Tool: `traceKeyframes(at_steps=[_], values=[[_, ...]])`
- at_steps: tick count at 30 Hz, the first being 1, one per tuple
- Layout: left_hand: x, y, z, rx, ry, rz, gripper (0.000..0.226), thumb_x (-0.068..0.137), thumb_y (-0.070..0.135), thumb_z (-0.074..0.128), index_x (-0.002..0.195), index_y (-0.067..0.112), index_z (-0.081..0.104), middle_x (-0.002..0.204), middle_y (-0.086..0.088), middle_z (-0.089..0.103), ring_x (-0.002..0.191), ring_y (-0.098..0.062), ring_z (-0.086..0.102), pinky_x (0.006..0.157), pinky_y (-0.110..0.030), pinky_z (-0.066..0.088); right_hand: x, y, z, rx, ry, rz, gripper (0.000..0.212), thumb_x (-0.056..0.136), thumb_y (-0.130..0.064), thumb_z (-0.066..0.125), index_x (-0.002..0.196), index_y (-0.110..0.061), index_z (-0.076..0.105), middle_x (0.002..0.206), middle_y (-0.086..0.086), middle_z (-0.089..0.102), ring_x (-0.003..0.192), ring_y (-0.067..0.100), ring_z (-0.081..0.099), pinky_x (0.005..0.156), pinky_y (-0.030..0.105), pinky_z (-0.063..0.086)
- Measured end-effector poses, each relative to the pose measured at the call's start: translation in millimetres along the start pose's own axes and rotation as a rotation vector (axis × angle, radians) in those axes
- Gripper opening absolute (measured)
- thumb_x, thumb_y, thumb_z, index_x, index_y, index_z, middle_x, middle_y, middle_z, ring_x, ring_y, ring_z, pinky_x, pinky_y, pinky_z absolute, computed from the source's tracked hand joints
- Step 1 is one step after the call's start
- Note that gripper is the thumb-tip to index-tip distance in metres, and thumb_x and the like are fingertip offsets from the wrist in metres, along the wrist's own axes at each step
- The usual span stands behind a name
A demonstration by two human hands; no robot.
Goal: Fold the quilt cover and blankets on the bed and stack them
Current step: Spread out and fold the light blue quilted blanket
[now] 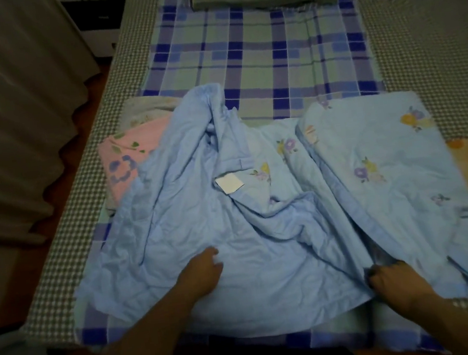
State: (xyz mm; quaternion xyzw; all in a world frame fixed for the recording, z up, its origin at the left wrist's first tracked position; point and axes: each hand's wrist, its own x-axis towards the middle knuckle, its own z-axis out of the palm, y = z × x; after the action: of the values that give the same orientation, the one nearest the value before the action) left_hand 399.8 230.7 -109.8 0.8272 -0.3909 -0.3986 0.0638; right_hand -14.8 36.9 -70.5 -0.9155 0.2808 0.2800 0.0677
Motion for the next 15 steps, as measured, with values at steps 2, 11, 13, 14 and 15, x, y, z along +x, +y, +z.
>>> traceKeyframes(at_steps=[2,11,13,14,15], values=[[33,55,-25,-0.061,0.132,0.041,0.050,0.098,0.036,0.053,0.143,0.019,0.044,0.138,-0.011,0.052,0.125,-0.030,0.052,0.104,-0.037,0.043,-2,1,3,0.021,-0.017,0.022,0.042,0.017,-0.015,0.093,0.046,-0.024,0.064,0.053,-0.001,0.059,0.029,0.019,0.049,0.034,0.029,0.039],[220,114,-91,0.438,0.467,0.172,0.057,0.096,0.017,0.051,0.149,0.016,0.031,0.138,-0.026,0.048,0.114,-0.043,0.056,0.092,-0.051,0.048,14,-16,13,0.004,0.047,0.085,0.022,0.032,-0.014,0.080,0.046,-0.026,0.067,0.058,-0.001,0.064,0.031,0.018,0.051,0.038,0.028,0.041],[213,114,-113,0.579,0.472,0.211,0.037,0.094,0.011,0.050,0.131,0.007,0.045,0.119,-0.023,0.060,0.102,-0.042,0.062,0.086,-0.051,0.052,11,-16,10,-0.026,0.100,0.066,0.010,0.038,-0.018,0.069,0.046,-0.024,0.067,0.057,0.000,0.063,0.031,0.018,0.051,0.037,0.030,0.042],[207,120,-128,0.530,0.509,0.212,0.031,0.095,0.012,0.050,0.125,0.005,0.048,0.116,-0.023,0.061,0.102,-0.042,0.062,0.086,-0.050,0.051,8,-14,12,-0.025,0.114,0.066,0.008,0.041,-0.019,0.065,0.047,-0.023,0.068,0.058,0.001,0.064,0.032,0.018,0.051,0.038,0.032,0.043],[195,132,-147,0.325,0.567,0.181,0.029,0.097,0.015,0.048,0.124,0.005,0.051,0.117,-0.022,0.062,0.103,-0.041,0.061,0.086,-0.046,0.049,5,-11,17,-0.026,0.123,0.077,0.009,0.046,-0.017,0.061,0.049,-0.020,0.069,0.059,0.002,0.065,0.032,0.019,0.052,0.038,0.033,0.044]])
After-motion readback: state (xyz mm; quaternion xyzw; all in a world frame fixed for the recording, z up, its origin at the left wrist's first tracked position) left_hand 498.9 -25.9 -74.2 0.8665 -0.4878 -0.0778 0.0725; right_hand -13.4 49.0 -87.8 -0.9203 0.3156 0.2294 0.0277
